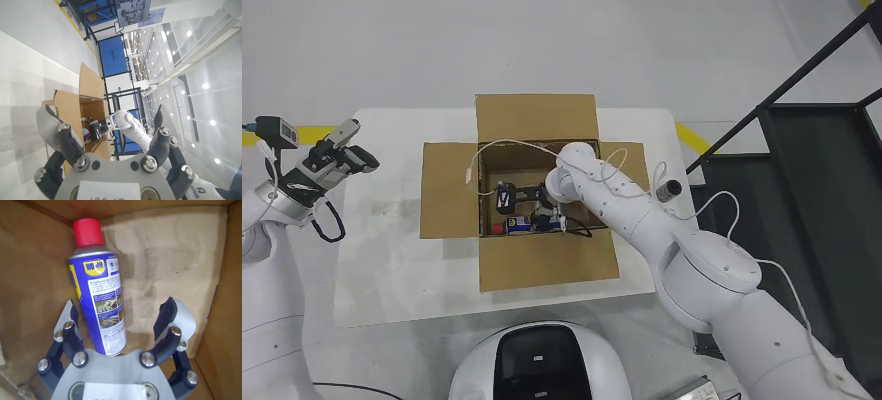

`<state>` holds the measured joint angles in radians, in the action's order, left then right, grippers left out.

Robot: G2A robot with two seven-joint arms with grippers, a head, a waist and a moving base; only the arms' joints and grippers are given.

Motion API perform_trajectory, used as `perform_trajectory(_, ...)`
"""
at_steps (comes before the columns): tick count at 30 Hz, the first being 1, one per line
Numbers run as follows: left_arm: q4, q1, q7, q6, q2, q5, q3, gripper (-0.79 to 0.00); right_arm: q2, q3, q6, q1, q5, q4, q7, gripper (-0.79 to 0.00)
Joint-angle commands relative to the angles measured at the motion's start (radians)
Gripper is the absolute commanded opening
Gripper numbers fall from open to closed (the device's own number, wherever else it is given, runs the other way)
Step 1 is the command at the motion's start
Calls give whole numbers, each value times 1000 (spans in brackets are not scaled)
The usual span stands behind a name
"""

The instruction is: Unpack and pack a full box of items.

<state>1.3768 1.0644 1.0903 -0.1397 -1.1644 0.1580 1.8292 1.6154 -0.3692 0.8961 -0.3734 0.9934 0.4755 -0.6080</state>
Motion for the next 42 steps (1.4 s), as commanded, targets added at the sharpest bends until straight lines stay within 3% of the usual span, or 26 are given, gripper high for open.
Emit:
perform_trajectory(1,0,0,0,0,0,0,0,0,13,7,0,4,13,-24,16,0)
perform_trajectory(16,0,0,0,0,0,0,0,0,62,23,-60,38,92,-154,122,0)
perform_trajectory(32,0,0,0,0,0,0,0,0,90,36,-65,16,149,-169,131,0)
perform_trajectory(33,0,0,0,0,0,0,0,0,92,37,-63,16,151,-172,134,-123)
perform_trajectory(34,0,0,0,0,0,0,0,0,93,37,-61,17,155,-175,135,-305)
perform_trajectory(36,0,0,0,0,0,0,0,0,95,37,-55,20,160,-183,141,-773)
perform_trajectory(42,0,0,0,0,0,0,0,0,98,35,-34,27,175,-194,160,-785)
